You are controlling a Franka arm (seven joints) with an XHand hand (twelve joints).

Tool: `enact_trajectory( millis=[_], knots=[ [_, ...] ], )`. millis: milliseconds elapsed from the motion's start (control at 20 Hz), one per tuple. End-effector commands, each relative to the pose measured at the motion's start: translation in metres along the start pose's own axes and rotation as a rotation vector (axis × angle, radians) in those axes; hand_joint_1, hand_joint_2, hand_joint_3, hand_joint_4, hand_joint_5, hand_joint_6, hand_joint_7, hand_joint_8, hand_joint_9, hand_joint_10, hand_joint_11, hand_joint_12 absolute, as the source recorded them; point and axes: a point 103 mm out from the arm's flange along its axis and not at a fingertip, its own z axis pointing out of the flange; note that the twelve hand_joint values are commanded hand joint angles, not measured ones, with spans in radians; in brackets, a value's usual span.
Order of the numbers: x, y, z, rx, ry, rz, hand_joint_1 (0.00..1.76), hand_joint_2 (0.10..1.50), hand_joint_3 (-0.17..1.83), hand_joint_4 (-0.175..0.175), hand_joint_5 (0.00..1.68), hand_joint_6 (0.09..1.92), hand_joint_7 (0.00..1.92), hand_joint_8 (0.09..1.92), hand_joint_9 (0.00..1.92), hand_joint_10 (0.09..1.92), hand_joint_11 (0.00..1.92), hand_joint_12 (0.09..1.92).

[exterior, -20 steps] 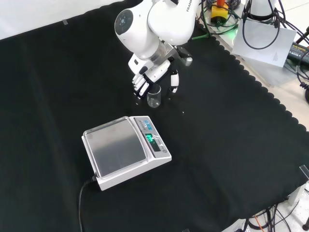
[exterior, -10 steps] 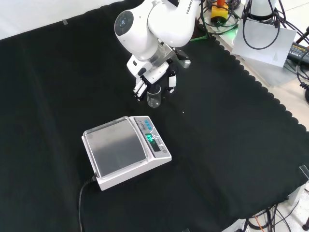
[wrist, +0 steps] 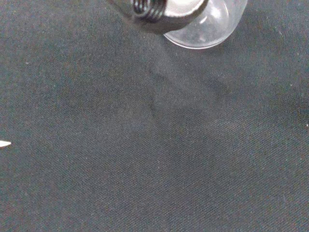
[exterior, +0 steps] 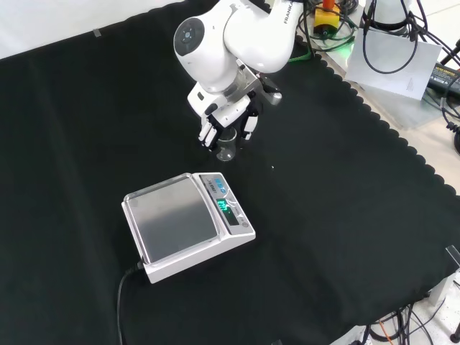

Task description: Pick up the beaker.

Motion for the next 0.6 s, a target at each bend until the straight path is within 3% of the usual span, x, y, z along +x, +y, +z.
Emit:
enact_trajectory(
  millis=[50, 200, 300, 400, 600],
  knots=[
    [-0.002, -0.002, -0.012, -0.028, -0.026, -0.005, 1.14, 1.16, 0.06, -0.175, 0.84, 1.22, 0.57, 1.06, 0.87, 0.88, 0.93, 0.88],
    [-0.005, -0.005, -0.022, -0.026, -0.033, -0.012, 1.13, 1.16, 0.06, -0.175, 0.84, 1.23, 0.64, 1.11, 0.89, 0.93, 0.93, 0.89],
    [-0.007, -0.007, -0.030, 0.000, -0.030, -0.026, 1.28, 1.18, 0.03, -0.175, 0.80, 1.28, 0.67, 1.14, 0.83, 1.17, 0.94, 0.91],
    [-0.008, -0.008, -0.040, 0.031, -0.023, -0.050, 1.34, 1.19, 0.01, -0.175, 0.78, 1.30, 0.69, 1.16, 0.80, 1.27, 0.94, 0.92],
    [-0.005, -0.016, -0.068, 0.074, -0.060, -0.092, 1.35, 1.20, 0.00, -0.175, 0.76, 1.32, 0.63, 1.40, 0.93, 1.21, 0.94, 0.94]
  ],
)
